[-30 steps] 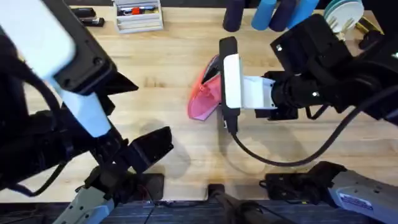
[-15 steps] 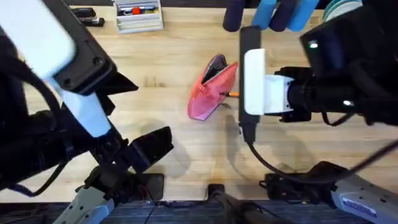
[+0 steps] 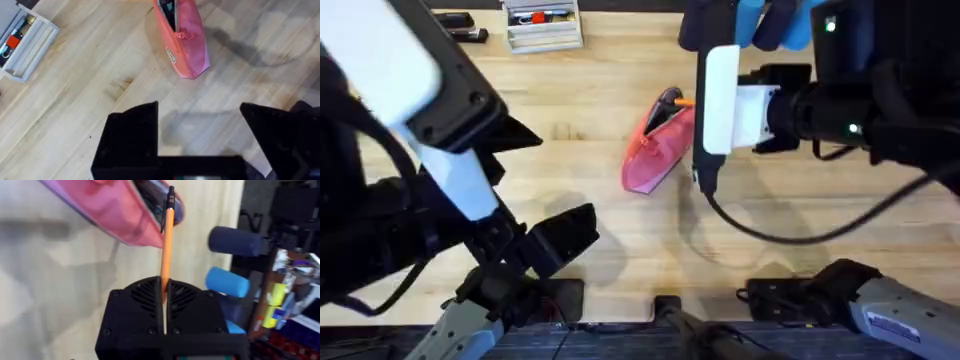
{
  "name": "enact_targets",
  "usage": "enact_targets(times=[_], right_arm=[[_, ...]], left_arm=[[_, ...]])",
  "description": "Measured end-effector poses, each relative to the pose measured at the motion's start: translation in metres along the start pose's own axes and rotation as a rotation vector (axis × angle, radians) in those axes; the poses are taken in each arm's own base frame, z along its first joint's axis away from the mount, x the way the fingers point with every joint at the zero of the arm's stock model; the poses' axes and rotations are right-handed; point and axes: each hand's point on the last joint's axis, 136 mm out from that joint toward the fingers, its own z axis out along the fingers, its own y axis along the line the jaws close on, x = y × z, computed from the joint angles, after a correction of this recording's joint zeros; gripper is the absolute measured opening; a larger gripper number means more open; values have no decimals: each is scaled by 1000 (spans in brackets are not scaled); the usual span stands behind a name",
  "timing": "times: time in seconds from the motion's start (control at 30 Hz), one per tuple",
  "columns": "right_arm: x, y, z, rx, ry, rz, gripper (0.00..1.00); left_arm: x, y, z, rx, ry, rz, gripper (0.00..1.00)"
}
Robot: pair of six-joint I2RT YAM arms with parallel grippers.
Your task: Unzip the bag, pick up the pens from the table one at a time and place them inside, then zip the bag closed.
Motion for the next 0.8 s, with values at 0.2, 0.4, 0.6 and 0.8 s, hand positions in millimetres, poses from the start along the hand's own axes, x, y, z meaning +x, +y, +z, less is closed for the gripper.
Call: enact_targets(times=[0.2, 0.4, 0.6, 0.8], right_arm=[[12, -13, 19, 18, 32, -116, 34], [11, -18, 36, 18, 34, -269, 34], [8, -14, 43, -5, 12, -366, 34], [3, -12, 43, -15, -22, -411, 34]], left_arm=[[0, 0, 0, 0, 0, 0, 994], [0, 0, 0, 0, 0, 0, 994], [3, -1, 0, 5, 10, -2, 994], [5, -2, 0, 10, 20, -5, 993]])
